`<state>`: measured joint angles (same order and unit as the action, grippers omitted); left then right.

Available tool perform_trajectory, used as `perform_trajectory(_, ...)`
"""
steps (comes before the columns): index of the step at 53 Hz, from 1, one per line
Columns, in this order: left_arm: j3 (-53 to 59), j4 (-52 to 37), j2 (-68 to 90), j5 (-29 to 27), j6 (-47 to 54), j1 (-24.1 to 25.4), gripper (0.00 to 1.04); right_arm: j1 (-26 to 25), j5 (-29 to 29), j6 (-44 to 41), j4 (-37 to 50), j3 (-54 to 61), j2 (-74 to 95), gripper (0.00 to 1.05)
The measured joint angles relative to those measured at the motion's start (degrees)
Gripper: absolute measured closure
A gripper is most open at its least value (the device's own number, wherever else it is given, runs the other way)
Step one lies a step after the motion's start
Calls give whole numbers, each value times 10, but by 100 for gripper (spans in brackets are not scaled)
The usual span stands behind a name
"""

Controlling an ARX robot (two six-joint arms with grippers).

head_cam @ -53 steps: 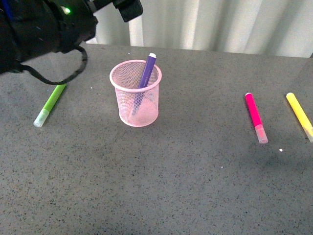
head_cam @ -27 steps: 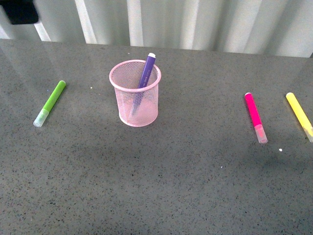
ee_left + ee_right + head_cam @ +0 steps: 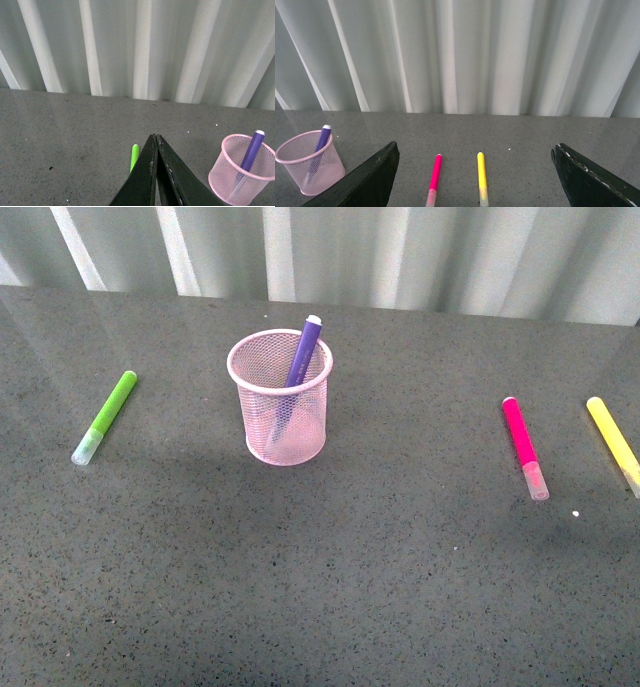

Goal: Insert purple and pink pens into pink cup

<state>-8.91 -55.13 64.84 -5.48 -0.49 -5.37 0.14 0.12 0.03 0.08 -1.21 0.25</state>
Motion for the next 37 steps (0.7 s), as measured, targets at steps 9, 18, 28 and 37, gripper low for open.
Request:
perform_trajectory(9, 54, 20, -71, 51, 1, 46, 101, 0, 0, 0, 0, 0, 0, 7)
perform_trajectory(18, 75, 105, -180, 54, 1, 52, 101, 0, 0, 0, 0, 0, 0, 7)
perform_trajectory(28, 76, 172, -257, 55, 1, 52, 101, 0, 0, 0, 0, 0, 0, 7)
perform_trajectory(37, 77, 237, -330, 55, 1, 52, 101, 0, 0, 0, 0, 0, 0, 7)
